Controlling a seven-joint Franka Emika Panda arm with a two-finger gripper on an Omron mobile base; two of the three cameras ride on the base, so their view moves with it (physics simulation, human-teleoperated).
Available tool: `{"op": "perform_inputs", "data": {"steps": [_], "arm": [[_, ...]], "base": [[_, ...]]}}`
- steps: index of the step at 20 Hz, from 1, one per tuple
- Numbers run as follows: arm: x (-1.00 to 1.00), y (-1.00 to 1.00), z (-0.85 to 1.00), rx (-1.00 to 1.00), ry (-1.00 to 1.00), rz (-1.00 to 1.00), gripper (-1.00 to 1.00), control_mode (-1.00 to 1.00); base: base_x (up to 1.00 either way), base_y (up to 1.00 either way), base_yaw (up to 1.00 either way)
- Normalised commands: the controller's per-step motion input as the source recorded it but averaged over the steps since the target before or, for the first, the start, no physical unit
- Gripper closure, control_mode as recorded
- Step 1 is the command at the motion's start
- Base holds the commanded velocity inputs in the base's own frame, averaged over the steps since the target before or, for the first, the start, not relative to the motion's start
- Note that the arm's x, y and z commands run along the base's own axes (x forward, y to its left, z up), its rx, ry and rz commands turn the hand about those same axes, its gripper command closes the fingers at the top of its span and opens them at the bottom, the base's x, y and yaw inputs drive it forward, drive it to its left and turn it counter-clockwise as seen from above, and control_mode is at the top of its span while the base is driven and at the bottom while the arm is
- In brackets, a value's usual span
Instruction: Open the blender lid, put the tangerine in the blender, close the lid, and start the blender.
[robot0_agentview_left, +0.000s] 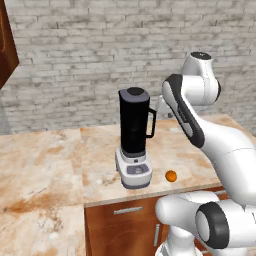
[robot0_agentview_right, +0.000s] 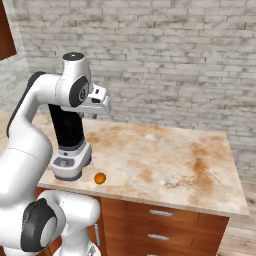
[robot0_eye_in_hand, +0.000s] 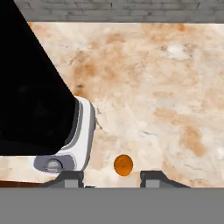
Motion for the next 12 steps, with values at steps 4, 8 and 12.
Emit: {"op": "perform_inputs", "data": {"steps": [4, 8, 12], "arm": [[-0.35, 0.0, -0.03, 0.0, -0.04, 0.0, -1.0, -1.0], [-0.65, 0.03, 0.43, 0.0, -0.28, -0.03, -1.0, -1.0], [-0.15, 0.25, 0.99, 0.0, -0.28, -0.07, -1.0, -1.0]], "base": [[0.0, 0.0, 0.0], [0.0, 0.0, 0.0], [0.0, 0.0, 0.0]]}}
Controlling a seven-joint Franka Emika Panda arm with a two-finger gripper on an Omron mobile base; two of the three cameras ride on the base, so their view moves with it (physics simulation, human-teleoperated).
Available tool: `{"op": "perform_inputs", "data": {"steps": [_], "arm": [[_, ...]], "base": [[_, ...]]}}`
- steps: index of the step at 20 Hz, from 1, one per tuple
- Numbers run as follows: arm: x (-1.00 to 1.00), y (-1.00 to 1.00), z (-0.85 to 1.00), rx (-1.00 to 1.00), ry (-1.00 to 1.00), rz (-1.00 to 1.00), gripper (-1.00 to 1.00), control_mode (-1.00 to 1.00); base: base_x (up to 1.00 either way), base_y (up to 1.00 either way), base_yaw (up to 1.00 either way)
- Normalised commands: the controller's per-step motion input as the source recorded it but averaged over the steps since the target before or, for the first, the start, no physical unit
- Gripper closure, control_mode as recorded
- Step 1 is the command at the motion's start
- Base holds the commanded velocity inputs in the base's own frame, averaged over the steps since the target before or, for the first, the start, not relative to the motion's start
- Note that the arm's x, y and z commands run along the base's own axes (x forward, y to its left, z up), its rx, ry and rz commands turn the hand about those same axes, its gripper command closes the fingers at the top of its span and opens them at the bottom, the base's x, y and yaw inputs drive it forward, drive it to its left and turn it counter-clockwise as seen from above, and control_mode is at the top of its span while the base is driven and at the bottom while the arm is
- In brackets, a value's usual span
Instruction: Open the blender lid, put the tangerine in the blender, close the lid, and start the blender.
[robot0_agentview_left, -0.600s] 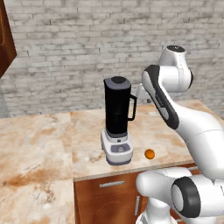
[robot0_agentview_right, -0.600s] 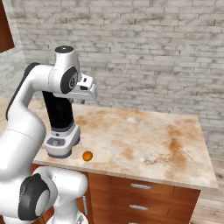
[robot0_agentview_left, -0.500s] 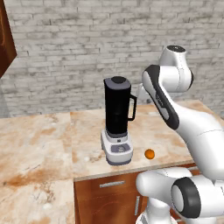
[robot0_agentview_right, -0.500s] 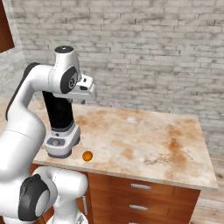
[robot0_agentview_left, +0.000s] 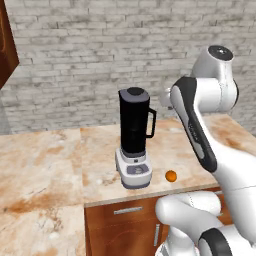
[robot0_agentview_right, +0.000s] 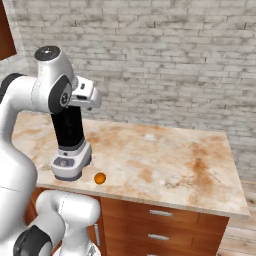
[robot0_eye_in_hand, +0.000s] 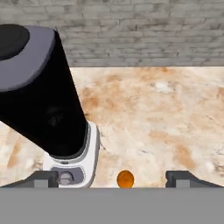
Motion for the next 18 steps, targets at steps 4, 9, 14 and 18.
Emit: {"op": "perform_inputs", "data": {"steps": [4, 9, 14, 18], "arm": [[0.06, 0.62, 0.58, -0.02, -0.09, -0.05, -1.0, -1.0], [0.18, 0.32, 0.0, -0.02, 0.0, -0.03, -1.0, -1.0], [0.02, 0.13, 0.03, 0.01, 0.0, 0.02, -1.0, -1.0], [0.36, 0.37, 0.01, 0.01, 0.0, 0.15, -1.0, -1.0]], "base": [[0.0, 0.0, 0.0], [0.0, 0.0, 0.0], [0.0, 0.0, 0.0], [0.0, 0.0, 0.0]]}}
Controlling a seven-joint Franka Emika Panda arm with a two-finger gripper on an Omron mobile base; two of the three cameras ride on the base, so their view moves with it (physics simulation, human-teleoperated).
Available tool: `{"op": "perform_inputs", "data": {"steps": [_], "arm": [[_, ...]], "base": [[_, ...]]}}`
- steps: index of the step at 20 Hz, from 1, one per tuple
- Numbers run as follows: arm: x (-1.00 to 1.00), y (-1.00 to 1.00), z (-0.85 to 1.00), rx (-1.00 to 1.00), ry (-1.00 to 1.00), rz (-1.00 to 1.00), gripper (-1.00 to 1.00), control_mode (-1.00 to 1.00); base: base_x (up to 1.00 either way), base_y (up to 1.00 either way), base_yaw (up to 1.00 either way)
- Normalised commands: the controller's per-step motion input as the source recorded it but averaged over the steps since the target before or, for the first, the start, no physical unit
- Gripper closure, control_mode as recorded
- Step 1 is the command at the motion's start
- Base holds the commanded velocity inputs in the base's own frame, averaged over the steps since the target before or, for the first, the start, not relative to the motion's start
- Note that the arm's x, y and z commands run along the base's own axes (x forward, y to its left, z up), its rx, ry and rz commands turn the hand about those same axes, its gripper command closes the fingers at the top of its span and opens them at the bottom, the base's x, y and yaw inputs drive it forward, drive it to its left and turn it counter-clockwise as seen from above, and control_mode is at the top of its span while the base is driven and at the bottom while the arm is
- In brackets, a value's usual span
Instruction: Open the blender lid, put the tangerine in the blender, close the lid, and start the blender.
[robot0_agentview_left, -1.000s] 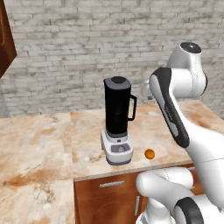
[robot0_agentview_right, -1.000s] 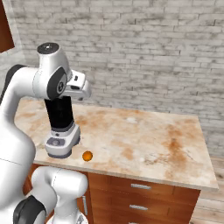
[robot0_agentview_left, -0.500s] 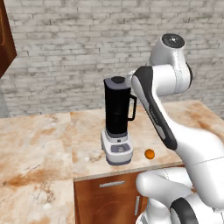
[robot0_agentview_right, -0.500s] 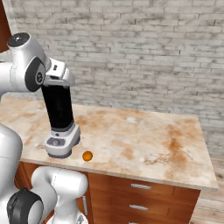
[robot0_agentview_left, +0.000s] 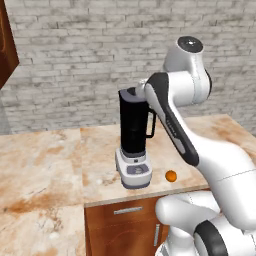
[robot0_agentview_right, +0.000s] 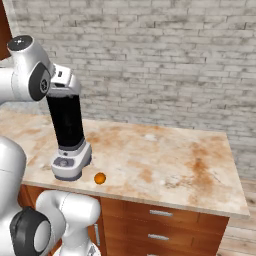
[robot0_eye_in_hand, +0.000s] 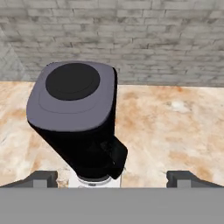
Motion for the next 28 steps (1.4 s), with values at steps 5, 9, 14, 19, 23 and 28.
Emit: {"op": "perform_inputs", "data": {"steps": [5, 9, 14, 19, 23, 28], "arm": [[0.46, 0.38, 0.0, 0.0, 0.0, 0.08, -1.0, -1.0], [0.48, 0.42, 0.0, 0.0, 0.01, 0.0, -1.0, -1.0], [0.19, 0.12, -0.03, -0.02, 0.02, 0.0, -1.0, -1.0], [0.21, 0.01, 0.0, 0.0, 0.12, 0.0, -1.0, -1.0], [0.24, 0.0, -0.01, 0.0, 0.1, -0.02, -1.0, -1.0], [0.32, 0.03, 0.0, 0.0, 0.07, -0.06, -1.0, -1.0]], "base": [[0.0, 0.0, 0.0], [0.0, 0.0, 0.0], [0.0, 0.0, 0.0], [0.0, 0.0, 0.0], [0.0, 0.0, 0.0], [0.0, 0.0, 0.0]]}}
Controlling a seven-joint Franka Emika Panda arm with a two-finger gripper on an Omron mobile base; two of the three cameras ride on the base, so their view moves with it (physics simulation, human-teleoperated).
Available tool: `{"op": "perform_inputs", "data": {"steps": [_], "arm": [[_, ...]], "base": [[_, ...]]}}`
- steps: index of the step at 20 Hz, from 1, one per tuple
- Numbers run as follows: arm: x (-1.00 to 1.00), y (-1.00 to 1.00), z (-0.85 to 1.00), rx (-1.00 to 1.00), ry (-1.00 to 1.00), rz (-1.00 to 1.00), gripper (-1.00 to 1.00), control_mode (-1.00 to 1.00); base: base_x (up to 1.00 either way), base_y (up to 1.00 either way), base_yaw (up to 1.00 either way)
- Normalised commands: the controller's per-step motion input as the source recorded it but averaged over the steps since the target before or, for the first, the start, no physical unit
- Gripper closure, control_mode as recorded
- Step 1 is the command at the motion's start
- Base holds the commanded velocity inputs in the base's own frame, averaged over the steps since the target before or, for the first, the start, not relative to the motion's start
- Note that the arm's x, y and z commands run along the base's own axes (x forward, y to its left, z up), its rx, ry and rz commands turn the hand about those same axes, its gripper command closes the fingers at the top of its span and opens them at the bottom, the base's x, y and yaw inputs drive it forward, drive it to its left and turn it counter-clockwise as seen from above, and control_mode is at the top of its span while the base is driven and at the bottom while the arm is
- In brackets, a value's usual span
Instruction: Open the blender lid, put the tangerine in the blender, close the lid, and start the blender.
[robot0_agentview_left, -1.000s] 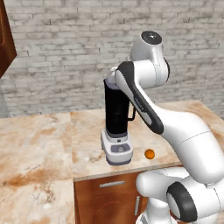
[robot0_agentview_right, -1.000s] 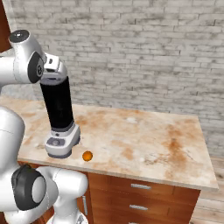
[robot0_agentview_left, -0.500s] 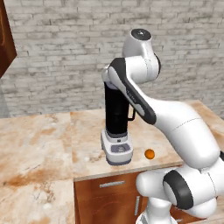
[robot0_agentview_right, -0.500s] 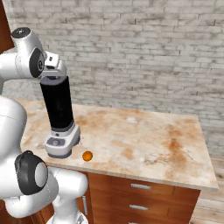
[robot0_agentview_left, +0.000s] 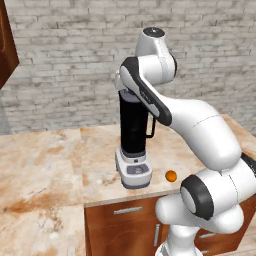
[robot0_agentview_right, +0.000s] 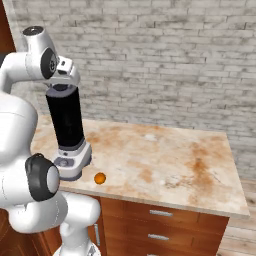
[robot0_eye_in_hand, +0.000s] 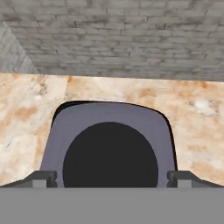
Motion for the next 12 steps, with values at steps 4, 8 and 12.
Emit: {"op": "perform_inputs", "data": {"steps": [4, 8, 12], "arm": [[0.06, 0.0, -0.19, 0.0, 0.03, -0.04, -1.0, -1.0], [0.0, 0.0, -0.3, 0.0, 0.02, -0.04, -1.0, -1.0], [0.0, 0.0, -0.33, 0.0, 0.05, -0.05, -1.0, -1.0]], "base": [[0.0, 0.0, 0.0], [0.0, 0.0, 0.0], [0.0, 0.0, 0.0]]}}
